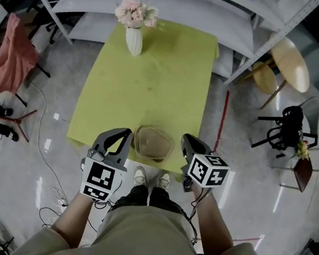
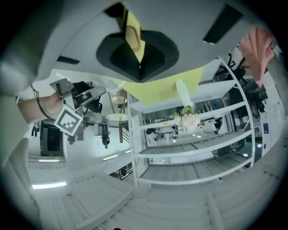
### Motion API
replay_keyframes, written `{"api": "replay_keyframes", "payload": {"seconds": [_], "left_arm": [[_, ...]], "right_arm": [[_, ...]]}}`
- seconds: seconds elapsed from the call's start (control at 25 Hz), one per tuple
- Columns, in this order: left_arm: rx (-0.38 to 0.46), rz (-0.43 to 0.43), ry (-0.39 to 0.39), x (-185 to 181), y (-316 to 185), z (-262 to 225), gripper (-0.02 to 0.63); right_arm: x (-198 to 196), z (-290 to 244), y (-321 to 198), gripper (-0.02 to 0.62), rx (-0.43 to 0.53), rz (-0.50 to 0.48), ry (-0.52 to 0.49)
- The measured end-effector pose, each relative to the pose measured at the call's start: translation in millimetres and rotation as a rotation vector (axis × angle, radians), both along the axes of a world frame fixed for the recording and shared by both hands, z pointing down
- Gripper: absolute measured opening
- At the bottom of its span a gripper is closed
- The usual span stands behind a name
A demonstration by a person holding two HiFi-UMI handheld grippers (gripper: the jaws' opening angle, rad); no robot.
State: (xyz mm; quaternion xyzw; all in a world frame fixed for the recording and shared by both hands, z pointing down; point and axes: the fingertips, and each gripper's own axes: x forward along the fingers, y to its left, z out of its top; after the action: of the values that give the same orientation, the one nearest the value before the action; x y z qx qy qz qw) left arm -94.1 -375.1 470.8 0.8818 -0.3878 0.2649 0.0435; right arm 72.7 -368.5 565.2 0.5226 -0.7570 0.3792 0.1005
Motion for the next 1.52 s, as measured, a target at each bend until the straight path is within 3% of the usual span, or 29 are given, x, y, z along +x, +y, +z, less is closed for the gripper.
{"api": "replay_keyframes", "payload": {"seconds": [0.44,0.6,0.76,1.04,1.52], "left_arm": [[0.357,-0.051,0.096,-9,-12,-172,0.008],[0.401,-0.067,0.180,-11,-3,-217,0.007],[0.459,-0.076,0.194,-11,7,-245,0.006],[0.500,-0.082,0.179,-19,19,-263,0.006],[0.489,-0.089,0.173,-12,30,-254,0.006]], "right_arm": [[17,-201,-8,0.021,0.412,0.013,-0.023],[19,-265,2,0.023,0.578,0.018,0.023],[23,-313,15,0.023,0.693,0.030,0.000],[18,-347,34,0.021,0.817,-0.005,0.073],[13,-325,41,0.021,0.774,-0.064,0.073]]}}
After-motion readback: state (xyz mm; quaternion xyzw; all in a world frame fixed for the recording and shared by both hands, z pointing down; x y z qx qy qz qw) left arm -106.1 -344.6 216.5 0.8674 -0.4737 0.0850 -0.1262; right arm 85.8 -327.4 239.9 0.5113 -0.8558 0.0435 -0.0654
